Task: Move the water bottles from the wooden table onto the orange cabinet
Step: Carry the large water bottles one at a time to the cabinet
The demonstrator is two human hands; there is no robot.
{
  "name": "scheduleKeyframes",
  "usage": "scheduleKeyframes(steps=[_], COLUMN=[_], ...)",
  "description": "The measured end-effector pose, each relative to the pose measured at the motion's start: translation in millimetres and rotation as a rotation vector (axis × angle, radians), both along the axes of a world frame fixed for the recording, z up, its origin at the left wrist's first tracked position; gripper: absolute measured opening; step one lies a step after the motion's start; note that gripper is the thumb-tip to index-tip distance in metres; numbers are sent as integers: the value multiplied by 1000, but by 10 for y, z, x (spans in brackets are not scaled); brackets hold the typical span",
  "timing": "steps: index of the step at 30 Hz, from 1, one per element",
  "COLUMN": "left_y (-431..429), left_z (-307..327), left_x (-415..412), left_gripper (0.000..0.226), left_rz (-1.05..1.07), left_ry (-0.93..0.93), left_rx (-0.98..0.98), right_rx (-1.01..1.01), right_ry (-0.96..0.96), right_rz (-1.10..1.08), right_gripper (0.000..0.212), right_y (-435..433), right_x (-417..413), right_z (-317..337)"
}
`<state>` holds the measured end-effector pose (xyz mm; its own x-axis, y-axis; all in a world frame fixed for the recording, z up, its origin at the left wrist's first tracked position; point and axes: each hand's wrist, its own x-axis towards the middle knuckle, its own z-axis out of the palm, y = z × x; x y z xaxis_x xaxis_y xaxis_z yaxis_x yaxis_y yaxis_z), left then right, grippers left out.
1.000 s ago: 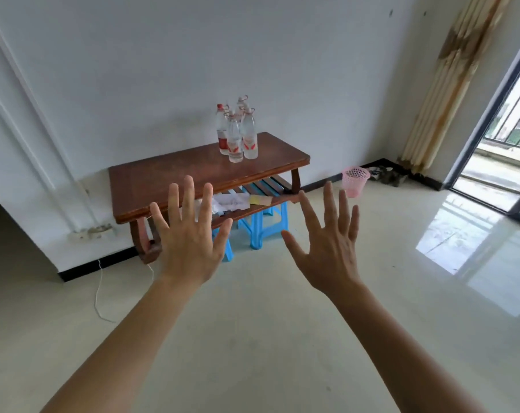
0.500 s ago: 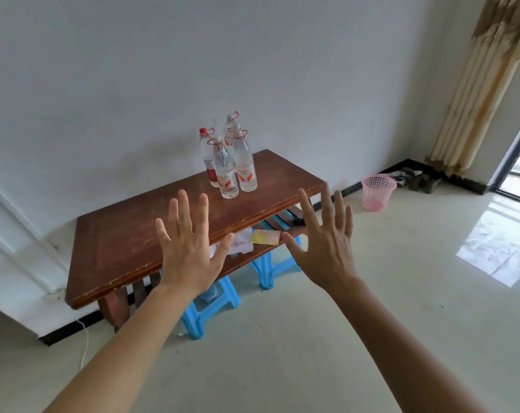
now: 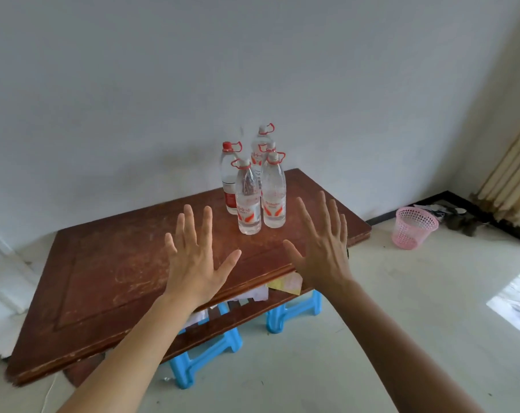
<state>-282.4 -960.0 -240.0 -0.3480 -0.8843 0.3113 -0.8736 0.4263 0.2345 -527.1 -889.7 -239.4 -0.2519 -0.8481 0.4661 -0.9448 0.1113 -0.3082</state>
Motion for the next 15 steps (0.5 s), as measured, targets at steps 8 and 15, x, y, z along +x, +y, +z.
scheduleKeyframes(steps=[8, 15], left_y=[-1709, -2459], left_z=[-193, -646], left_x=[-419, -883], left_gripper=[110, 121], left_rz=[-75, -58], left_ry=[24, -2], left_rx=[172, 406], right_rx=[82, 130], right_ry=[-85, -173], right_rz=[-48, -13], right_gripper=[86, 85], right_y=[-1340, -2112], right_x=[-370, -680], right_z=[2, -222])
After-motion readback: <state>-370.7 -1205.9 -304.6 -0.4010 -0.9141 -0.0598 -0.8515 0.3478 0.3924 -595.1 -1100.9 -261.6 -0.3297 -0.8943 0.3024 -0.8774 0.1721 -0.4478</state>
